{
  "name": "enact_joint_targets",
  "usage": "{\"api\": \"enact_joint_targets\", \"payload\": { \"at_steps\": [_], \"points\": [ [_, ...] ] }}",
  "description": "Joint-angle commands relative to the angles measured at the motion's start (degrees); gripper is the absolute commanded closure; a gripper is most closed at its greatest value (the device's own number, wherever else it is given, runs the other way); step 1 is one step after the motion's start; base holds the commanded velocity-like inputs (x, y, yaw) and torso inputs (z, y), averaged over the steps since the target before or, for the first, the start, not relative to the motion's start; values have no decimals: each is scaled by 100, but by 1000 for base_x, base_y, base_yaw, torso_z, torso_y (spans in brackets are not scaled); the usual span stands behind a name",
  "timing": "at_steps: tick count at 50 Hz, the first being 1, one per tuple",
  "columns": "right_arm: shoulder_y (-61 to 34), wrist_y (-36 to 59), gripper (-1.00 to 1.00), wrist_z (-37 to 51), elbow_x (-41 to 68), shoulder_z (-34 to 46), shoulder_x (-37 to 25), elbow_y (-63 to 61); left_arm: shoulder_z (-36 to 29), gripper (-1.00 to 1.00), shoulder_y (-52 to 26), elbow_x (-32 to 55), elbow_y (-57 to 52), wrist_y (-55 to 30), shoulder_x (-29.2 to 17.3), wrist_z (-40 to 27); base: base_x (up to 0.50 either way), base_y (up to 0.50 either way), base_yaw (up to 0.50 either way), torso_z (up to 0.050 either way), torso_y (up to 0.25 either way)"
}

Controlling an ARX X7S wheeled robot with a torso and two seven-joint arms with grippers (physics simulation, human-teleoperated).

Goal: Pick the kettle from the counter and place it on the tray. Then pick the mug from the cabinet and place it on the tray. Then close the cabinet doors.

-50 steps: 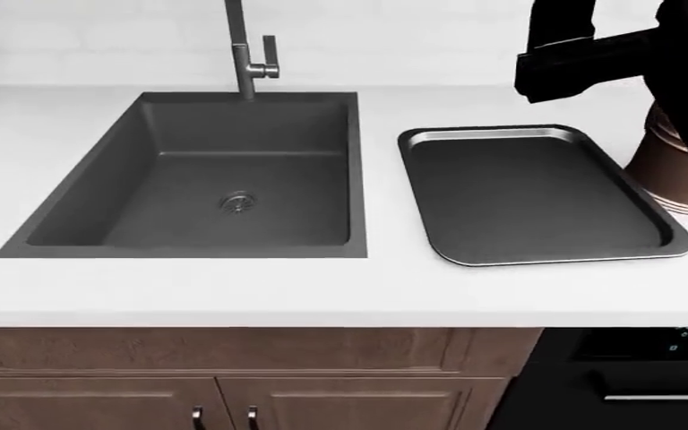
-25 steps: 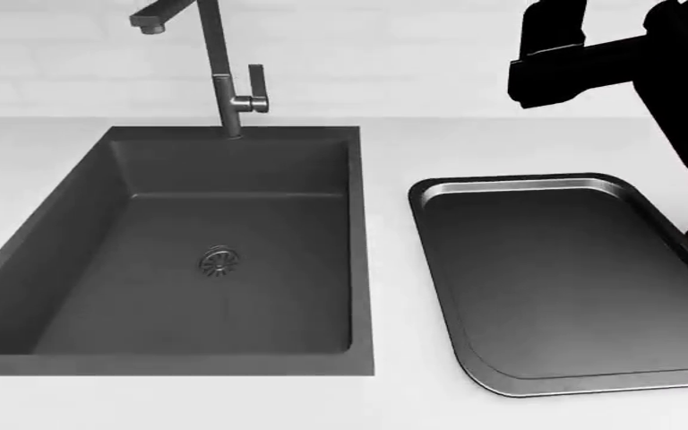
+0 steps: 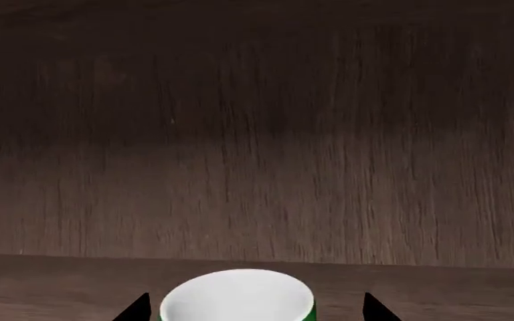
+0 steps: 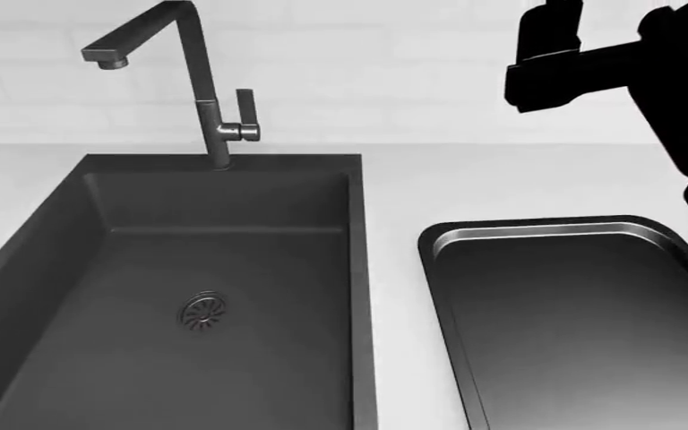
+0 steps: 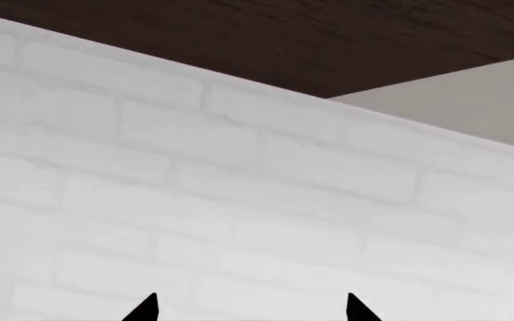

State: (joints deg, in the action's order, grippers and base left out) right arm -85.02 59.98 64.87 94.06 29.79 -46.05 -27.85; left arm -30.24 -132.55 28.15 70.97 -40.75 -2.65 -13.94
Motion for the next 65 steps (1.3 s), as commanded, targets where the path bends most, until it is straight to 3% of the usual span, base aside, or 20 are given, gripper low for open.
{"api": "enact_joint_targets", "payload": {
  "at_steps": [1, 17, 18, 33, 40, 49, 65],
  "points": [
    [81, -69, -100, -29, -59, 12, 11, -38, -56, -100, 152, -59, 139, -281, -11, -113, 0, 0, 0, 0, 0],
    [249, -177, -100, -133, -199, 41, 27, -70, -51, -100, 832, 81, -466, -888, -200, -287, 0, 0, 0, 0, 0],
    [258, -182, -100, -138, -207, 45, 29, -66, -45, 100, 853, 96, -478, -926, -204, -284, 0, 0, 0, 0, 0],
    [328, -238, -100, -183, -276, 78, 52, -75, 88, 100, 884, 251, -524, -1025, -248, -294, 0, 0, 1, 0, 0],
    [370, -283, -100, -217, -300, 72, 51, -78, 162, 100, 403, 146, -217, -221, -202, -289, 0, 0, 1, 0, 0],
    [307, -283, -100, -94, -134, 41, 26, -169, 220, 100, -230, 22, -225, 31, -203, -261, 0, 0, 0, 0, 0],
    [255, -295, -100, 11, 6, 48, 36, -180, 2314, 100, -243, -2347, -1221, -613, -13, 315, -167, 0, 0, 0, 0]
  ]
}}
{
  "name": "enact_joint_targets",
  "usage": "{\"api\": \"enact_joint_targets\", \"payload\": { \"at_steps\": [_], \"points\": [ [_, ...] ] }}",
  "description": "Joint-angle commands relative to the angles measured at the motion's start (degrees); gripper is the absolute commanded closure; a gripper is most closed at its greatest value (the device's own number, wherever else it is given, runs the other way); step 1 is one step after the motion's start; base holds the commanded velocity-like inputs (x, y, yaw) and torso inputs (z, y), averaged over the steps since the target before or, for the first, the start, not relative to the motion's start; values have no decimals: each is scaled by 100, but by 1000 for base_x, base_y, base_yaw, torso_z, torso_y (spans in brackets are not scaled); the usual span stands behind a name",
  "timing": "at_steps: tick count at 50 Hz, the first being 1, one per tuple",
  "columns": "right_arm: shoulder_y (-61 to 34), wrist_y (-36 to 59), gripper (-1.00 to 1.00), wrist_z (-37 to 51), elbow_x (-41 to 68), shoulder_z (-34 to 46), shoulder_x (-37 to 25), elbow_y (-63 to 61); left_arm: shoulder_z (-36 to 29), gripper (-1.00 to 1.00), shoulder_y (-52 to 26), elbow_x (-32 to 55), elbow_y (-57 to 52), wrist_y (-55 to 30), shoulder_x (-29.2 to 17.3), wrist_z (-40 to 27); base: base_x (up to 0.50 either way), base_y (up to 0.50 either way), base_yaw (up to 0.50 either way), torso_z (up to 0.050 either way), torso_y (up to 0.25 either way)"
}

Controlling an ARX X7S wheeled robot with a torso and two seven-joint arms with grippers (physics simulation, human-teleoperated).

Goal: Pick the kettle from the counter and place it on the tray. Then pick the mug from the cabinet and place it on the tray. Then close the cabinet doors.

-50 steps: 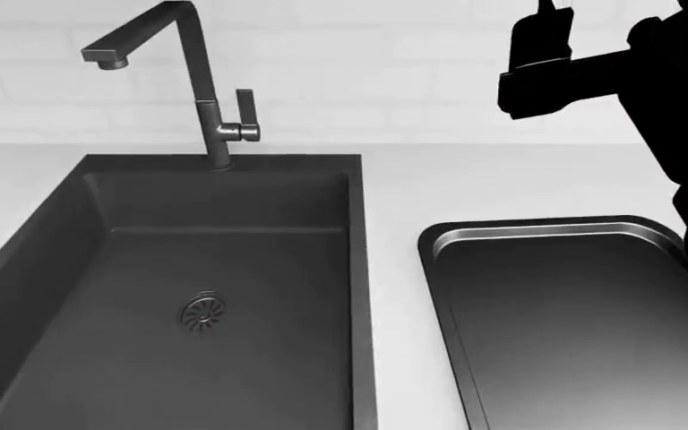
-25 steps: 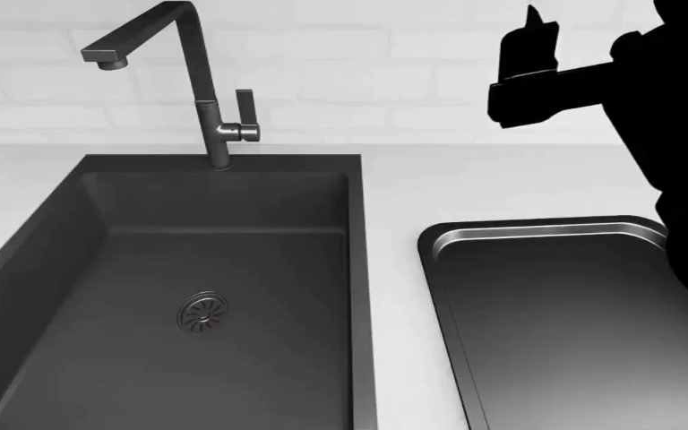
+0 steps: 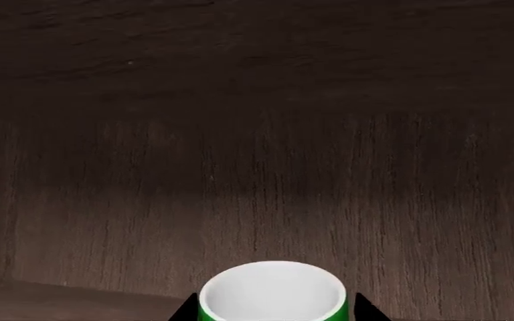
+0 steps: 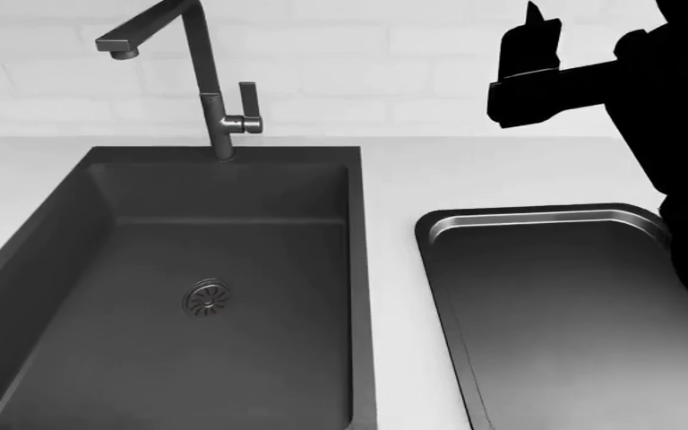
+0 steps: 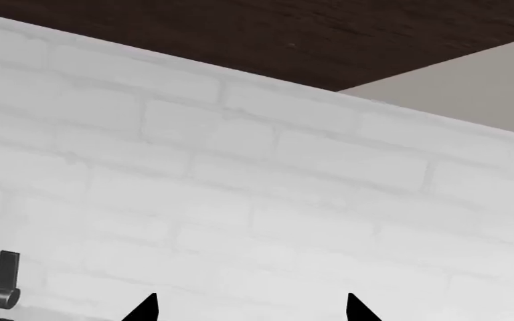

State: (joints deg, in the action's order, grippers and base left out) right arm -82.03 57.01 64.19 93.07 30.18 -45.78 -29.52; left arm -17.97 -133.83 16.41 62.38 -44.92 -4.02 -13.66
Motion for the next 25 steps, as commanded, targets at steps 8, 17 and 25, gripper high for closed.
{"api": "enact_joint_targets", "payload": {
  "at_steps": [8, 17, 25],
  "points": [
    [-66, -7, -100, 68, 99, 22, 29, -19, 1488, 100, -115, -1683, -458, -293, 211, 509, -500, 0, 0, 0, 0],
    [-58, -30, -100, 62, 94, 19, 14, -33, 1627, 100, -114, -1814, -460, -326, 230, 603, -500, 0, 0, 0, 0],
    [50, -120, -100, 47, 52, -26, -42, -91, 1527, 100, 741, -1710, -2126, -1244, 122, 796, -500, 0, 0, 0, 0]
  ]
}}
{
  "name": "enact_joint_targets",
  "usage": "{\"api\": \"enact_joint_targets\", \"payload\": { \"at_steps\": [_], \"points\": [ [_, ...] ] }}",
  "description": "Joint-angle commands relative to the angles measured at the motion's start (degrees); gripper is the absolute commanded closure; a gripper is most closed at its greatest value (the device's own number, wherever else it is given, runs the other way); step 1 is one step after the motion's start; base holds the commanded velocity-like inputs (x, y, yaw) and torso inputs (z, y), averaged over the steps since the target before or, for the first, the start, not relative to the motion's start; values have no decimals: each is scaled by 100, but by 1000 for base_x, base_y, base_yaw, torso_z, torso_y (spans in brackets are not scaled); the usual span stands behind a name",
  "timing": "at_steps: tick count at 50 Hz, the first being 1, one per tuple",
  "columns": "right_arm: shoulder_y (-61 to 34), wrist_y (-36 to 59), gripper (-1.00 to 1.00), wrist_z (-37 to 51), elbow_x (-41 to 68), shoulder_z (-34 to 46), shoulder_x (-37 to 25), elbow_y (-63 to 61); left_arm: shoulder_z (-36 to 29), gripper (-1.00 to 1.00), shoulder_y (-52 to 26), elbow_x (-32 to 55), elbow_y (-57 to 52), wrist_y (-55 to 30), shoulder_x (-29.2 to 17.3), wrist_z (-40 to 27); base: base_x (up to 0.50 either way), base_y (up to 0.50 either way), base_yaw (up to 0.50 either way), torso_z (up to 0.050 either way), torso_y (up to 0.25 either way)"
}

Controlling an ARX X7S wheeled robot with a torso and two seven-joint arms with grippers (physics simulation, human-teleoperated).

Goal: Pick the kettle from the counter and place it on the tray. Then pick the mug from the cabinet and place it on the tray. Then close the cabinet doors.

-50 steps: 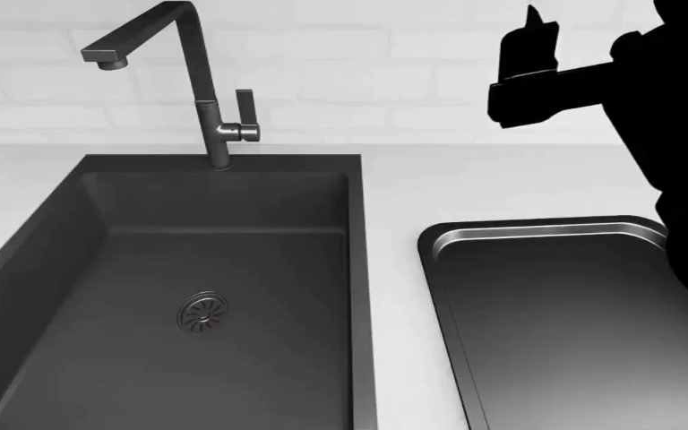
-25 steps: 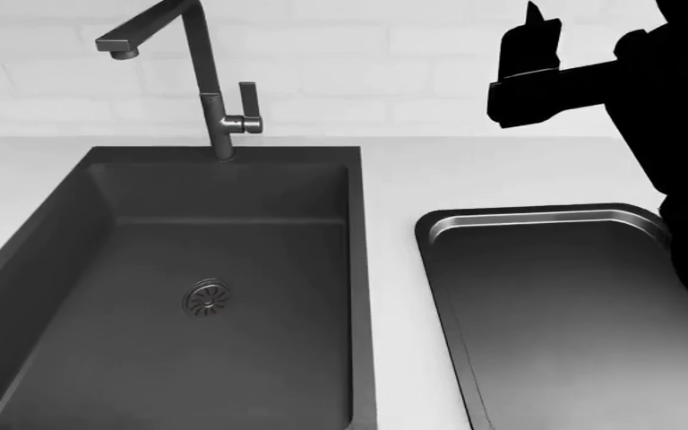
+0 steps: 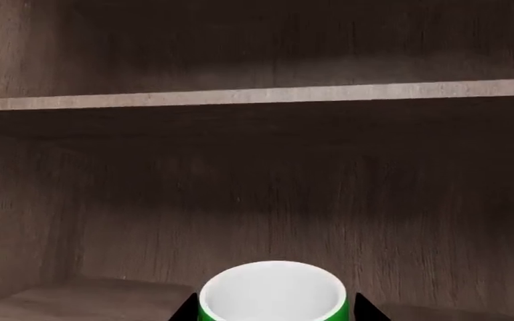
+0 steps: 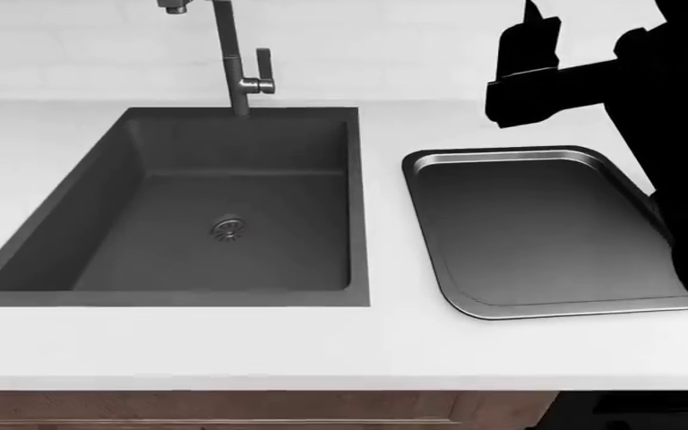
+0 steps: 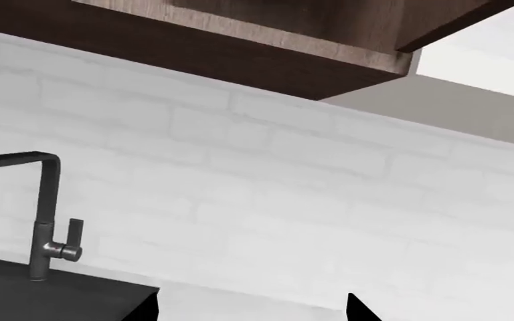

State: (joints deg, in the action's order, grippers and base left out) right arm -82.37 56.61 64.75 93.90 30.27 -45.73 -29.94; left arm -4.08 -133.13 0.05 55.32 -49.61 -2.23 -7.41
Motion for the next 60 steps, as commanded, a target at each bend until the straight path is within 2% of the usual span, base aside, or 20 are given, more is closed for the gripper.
{"api": "enact_joint_targets", "payload": {
  "at_steps": [1, 8, 13, 21, 28, 45, 52, 60],
  "points": [
    [116, -110, -100, -27, -54, -53, -57, -78, 116, 100, 847, -52, -1758, -954, -80, 221, -203, 0, 0, 0, 0],
    [369, -288, -100, -121, -204, -153, -180, -207, 202, 100, 2076, 216, -4159, -2311, -227, 484, 0, 0, 0, 0, 0],
    [503, -374, -100, -131, -225, -209, -262, -296, 353, 100, 2937, 391, -5457, -2972, -304, 589, 0, 0, 0, 0, 0],
    [627, -480, -100, -222, -376, -224, -247, -335, 482, 100, 3641, 585, -6592, -3524, -347, 695, 0, 0, 0, 0, 0],
    [682, -539, -100, -276, -401, -269, -298, -370, 581, 100, 4582, 771, -7542, -3883, -343, 786, 0, 0, 0, 0, 0],
    [902, -718, -100, -394, -464, -370, -403, -328, 564, 100, 6452, 955, -7803, -3167, -64, 740, 0, 0, 0, 0, 0],
    [906, -719, -100, -409, -474, -364, -409, -330, 267, 100, 6787, 1007, -7467, -2771, 23, 675, 0, 0, 0, 0, 0],
    [888, -724, -100, -433, -460, -388, -450, -287, -198, 100, 6721, 1042, -6676, -2251, 111, 542, 0, 0, 0, 0, 0]
  ]
}}
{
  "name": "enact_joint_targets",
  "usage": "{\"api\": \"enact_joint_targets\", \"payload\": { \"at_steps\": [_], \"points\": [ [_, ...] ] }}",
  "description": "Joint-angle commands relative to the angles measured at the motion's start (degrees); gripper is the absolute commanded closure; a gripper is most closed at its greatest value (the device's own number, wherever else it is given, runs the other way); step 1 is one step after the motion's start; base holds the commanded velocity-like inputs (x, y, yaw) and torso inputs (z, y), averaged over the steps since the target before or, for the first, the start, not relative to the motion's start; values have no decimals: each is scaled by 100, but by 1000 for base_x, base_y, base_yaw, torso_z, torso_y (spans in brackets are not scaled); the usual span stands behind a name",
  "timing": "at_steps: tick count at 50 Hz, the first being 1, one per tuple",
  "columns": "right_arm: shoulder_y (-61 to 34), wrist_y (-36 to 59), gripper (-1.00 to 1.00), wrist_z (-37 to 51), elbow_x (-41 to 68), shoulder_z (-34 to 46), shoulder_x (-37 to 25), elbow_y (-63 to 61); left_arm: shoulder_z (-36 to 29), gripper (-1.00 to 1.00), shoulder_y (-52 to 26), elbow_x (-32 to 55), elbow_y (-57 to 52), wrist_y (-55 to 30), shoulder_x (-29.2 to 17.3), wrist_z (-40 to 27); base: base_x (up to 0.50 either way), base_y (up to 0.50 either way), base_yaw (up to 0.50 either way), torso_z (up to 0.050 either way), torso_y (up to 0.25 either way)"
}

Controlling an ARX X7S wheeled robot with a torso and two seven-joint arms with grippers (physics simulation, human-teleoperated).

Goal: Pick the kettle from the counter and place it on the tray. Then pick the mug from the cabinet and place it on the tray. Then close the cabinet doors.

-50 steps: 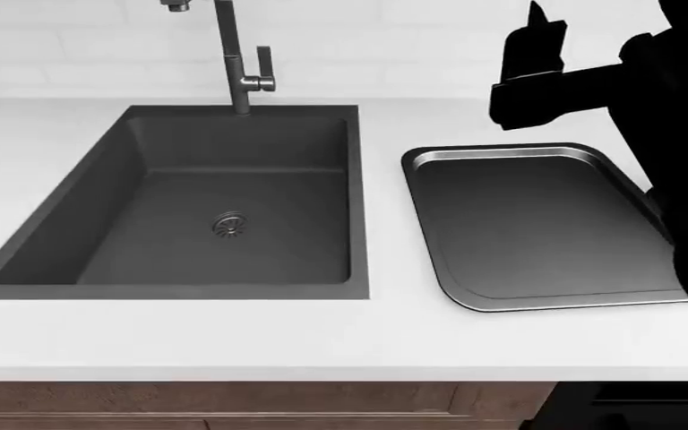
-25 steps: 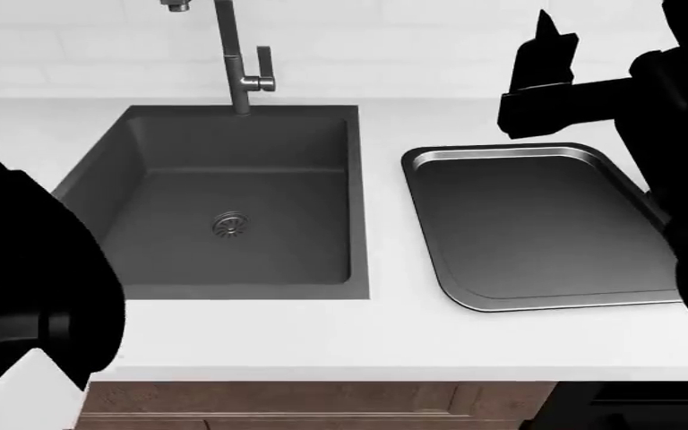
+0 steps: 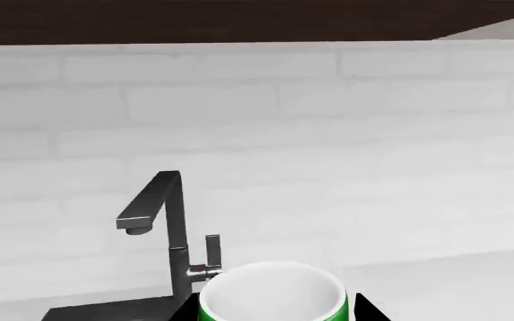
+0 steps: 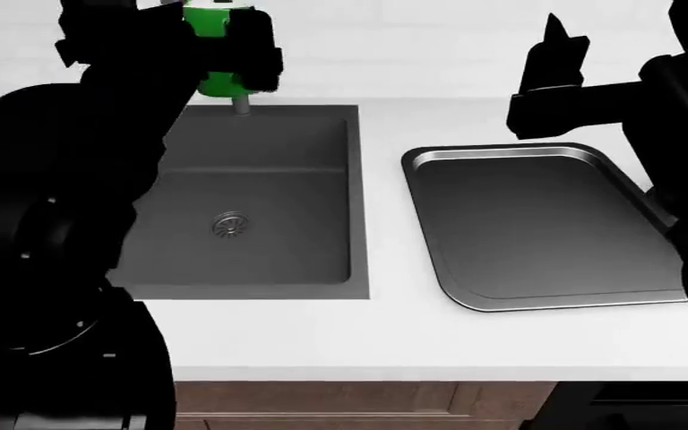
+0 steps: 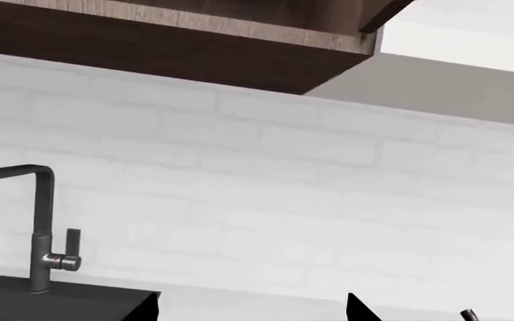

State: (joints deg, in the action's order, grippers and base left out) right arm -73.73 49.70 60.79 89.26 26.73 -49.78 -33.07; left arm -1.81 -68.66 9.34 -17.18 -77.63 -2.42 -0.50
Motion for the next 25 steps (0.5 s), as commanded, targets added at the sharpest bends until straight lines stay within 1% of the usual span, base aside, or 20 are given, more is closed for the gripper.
{"api": "enact_joint_targets", "payload": {
  "at_steps": [1, 3, 11, 25],
  "points": [
    [27, -37, -100, -49, 1, -37, -50, 39, -483, 100, 260, 128, 636, 587, 137, -172, 0, 0, 0, 0, 0],
    [29, -48, -100, -47, 25, -55, -67, 39, -580, 100, 253, 176, 698, 633, 143, -216, 0, 0, 0, 0, 0],
    [-19, -48, -100, -35, 116, -113, -147, -3, -745, 100, 394, 355, 622, 661, 55, -312, 0, -500, 0, 0, 0],
    [-174, 21, -100, -22, 179, -134, -211, 40, -751, 100, 255, 532, 648, 607, -52, -418, 0, -500, 0, 0, 0]
  ]
}}
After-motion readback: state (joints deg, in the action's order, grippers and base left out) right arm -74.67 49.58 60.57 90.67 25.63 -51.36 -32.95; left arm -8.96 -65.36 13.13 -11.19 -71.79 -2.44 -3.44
